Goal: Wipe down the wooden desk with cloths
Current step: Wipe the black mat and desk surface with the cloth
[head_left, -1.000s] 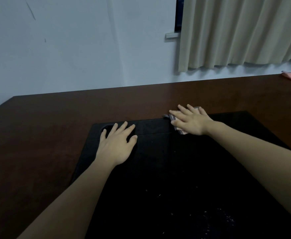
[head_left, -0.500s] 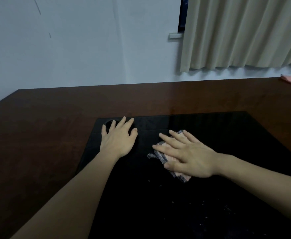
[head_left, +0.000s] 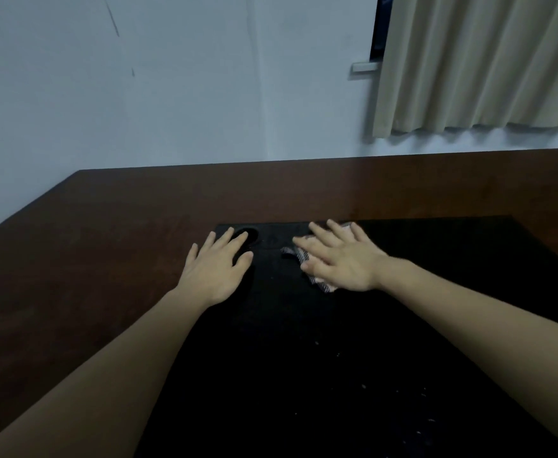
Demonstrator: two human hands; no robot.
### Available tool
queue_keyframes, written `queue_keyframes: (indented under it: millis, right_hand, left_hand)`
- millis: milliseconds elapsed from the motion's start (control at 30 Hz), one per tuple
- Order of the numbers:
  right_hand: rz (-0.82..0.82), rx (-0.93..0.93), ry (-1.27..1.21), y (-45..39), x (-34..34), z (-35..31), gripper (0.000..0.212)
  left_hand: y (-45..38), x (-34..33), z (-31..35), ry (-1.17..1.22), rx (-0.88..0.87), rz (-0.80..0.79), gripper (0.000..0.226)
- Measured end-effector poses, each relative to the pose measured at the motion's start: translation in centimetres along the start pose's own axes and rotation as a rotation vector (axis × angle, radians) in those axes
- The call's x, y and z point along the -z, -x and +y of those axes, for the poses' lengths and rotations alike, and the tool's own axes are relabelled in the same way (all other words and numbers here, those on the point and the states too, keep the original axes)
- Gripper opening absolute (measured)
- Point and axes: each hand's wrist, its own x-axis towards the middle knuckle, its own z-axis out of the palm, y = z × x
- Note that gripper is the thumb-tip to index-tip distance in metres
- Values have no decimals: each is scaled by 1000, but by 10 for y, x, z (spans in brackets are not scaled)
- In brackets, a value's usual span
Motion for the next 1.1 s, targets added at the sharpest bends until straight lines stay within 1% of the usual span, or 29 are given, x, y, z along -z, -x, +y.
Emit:
queue_keyframes:
  millis: [133,233,300,367,500,600,667,800,933,1033,1100]
  right_hand:
    - [-43,234,11,50,-12,-30,62]
    - [-58,262,-21,60,-11,-23,62]
    - [-38,210,10,43,-8,-15,65]
    - [1,104,28,14,-3,-1,69]
    - [48,-110,-35,-41,9,19,62]
    - [34,-155,-35,-56,10,7,64]
    - [17,-112,-14,-47,6,-10,64]
    - [-26,78,3,3,-5,-42,64]
    - [-56,228,-12,58,-15,-50,63]
    - [-60,238,-10,62,-13,-41,63]
    - [-54,181,10,42,-8,-33,70]
  left_hand:
    - [1,-5,-4,-12,-10,1,55]
    - [0,-4,-4,-20,-15,8,55]
    - [-1,-4,-5,-21,-20,2,55]
    - [0,-4,-7,-19,-23,3,55]
    - [1,-6,-8,-2,-26,23,56]
    - [1,-6,-6,19,-21,31,55]
    - [2,-6,-5,29,-11,30,55]
    - [3,-7,-5,38,-8,32,56]
    - [3,-7,-6,43,-14,30,59]
    - [1,-8,-7,35,-16,27,60]
    - [0,-8,-8,36,-21,29,61]
